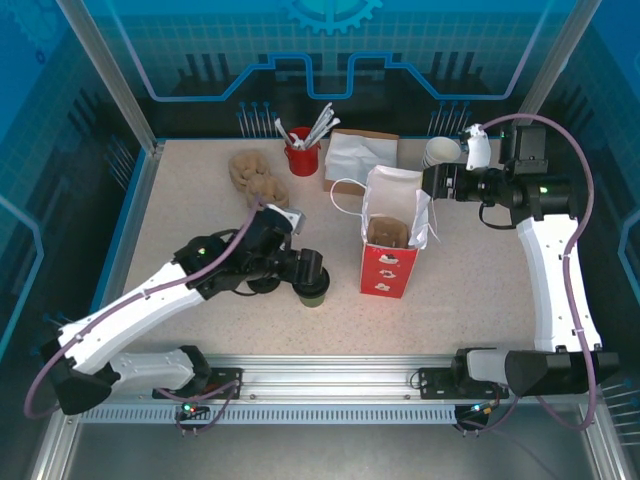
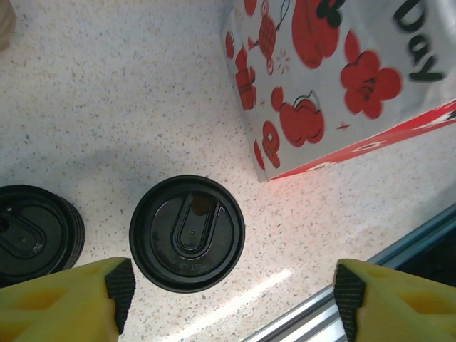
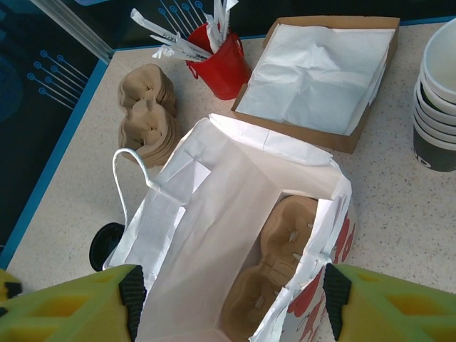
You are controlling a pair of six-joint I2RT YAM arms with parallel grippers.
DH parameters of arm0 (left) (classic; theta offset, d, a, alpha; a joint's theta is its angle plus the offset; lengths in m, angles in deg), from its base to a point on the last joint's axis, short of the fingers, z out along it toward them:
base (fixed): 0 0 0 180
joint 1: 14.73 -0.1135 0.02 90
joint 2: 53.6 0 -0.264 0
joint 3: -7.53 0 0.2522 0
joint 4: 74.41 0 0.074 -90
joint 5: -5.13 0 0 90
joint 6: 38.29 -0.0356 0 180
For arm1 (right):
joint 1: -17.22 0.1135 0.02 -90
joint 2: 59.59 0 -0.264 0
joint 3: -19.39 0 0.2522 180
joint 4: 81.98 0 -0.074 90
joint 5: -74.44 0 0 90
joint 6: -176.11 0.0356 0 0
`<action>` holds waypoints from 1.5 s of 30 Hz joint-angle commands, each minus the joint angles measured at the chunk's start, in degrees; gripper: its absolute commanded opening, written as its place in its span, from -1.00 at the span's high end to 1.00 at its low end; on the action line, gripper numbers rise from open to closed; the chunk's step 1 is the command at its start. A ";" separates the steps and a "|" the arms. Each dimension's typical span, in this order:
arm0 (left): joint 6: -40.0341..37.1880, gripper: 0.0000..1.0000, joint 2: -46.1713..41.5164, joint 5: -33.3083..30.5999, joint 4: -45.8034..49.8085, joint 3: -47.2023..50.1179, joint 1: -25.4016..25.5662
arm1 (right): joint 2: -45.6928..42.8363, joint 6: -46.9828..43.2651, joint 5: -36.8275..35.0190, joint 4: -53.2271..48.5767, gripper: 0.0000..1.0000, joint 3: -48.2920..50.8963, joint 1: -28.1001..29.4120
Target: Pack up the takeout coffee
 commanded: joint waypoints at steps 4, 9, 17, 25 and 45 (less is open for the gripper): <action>-1.97 -0.81 4.75 -6.68 -2.74 2.35 3.83 | -3.51 -1.31 1.65 1.29 -0.40 3.06 -1.31; -2.87 -0.96 7.75 -7.56 -4.34 4.33 5.35 | -5.04 -0.37 2.60 2.36 -0.39 4.92 -1.43; -4.07 -0.96 11.27 -9.37 -6.91 7.54 5.30 | -5.29 -0.02 3.31 1.74 -0.40 4.78 -1.43; -3.63 -0.78 12.58 -10.11 -9.83 9.16 5.23 | -5.32 -0.33 3.13 1.24 -0.40 4.78 -1.52; -2.23 -0.64 14.66 -10.99 -8.43 8.86 5.23 | -4.03 -0.02 3.41 0.64 -0.39 3.72 -1.70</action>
